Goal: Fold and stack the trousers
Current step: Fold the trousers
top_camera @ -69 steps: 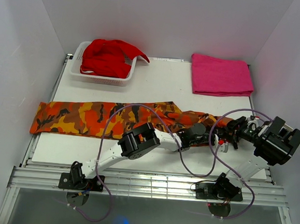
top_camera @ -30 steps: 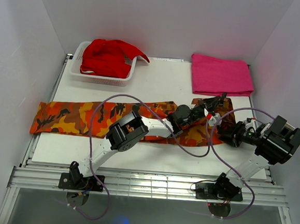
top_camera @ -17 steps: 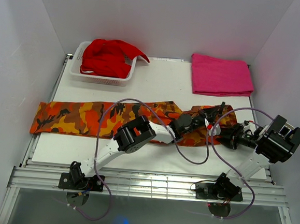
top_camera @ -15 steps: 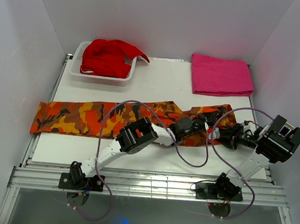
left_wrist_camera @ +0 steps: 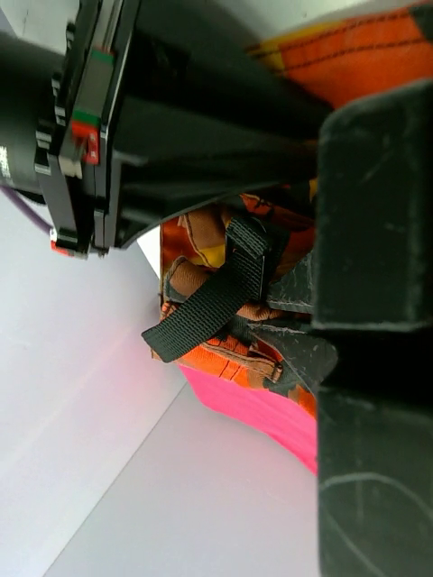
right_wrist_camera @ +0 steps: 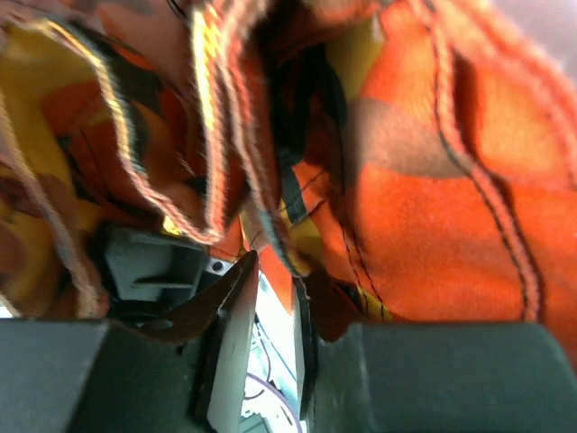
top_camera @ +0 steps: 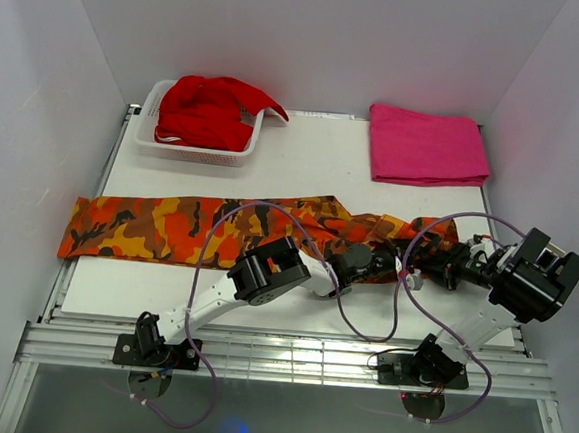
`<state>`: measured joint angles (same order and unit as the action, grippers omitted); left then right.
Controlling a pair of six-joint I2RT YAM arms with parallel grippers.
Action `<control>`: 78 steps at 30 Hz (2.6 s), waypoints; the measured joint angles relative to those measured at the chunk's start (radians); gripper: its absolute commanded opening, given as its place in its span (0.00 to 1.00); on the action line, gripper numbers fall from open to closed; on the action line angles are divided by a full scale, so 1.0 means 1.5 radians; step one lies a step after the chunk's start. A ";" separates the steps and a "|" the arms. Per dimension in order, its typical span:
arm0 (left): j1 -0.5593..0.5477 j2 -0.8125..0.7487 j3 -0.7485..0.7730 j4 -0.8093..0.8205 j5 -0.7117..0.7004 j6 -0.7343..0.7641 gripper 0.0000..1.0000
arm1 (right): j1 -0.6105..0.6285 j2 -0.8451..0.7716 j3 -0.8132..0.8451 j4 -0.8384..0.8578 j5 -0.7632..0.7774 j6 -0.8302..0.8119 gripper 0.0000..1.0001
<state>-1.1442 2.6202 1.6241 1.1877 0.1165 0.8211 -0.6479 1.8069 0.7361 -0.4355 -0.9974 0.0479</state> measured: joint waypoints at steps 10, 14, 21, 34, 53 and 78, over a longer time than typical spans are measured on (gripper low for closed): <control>-0.007 0.000 0.003 -0.011 -0.001 -0.007 0.09 | -0.066 -0.023 0.114 -0.177 0.001 -0.168 0.65; -0.007 0.000 0.003 -0.011 -0.001 -0.008 0.08 | -0.097 -0.022 0.166 -0.279 -0.018 -0.270 0.66; -0.007 0.000 0.004 -0.013 0.000 -0.010 0.06 | -0.098 -0.022 0.157 -0.309 -0.062 -0.285 0.65; -0.006 0.000 0.005 -0.018 0.000 -0.012 0.03 | -0.055 -0.043 0.066 -0.083 -0.081 -0.085 0.45; -0.007 0.000 0.002 -0.017 0.002 -0.012 0.01 | -0.038 -0.043 0.056 -0.022 -0.129 -0.021 0.44; 0.008 -0.479 -0.368 -0.252 0.025 -0.125 0.65 | -0.033 -0.017 0.167 -0.052 -0.077 -0.047 0.08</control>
<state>-1.1320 1.9011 1.0725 0.8097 0.1535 0.6342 -0.6975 1.7813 0.9863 -0.5140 -1.1133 -0.0219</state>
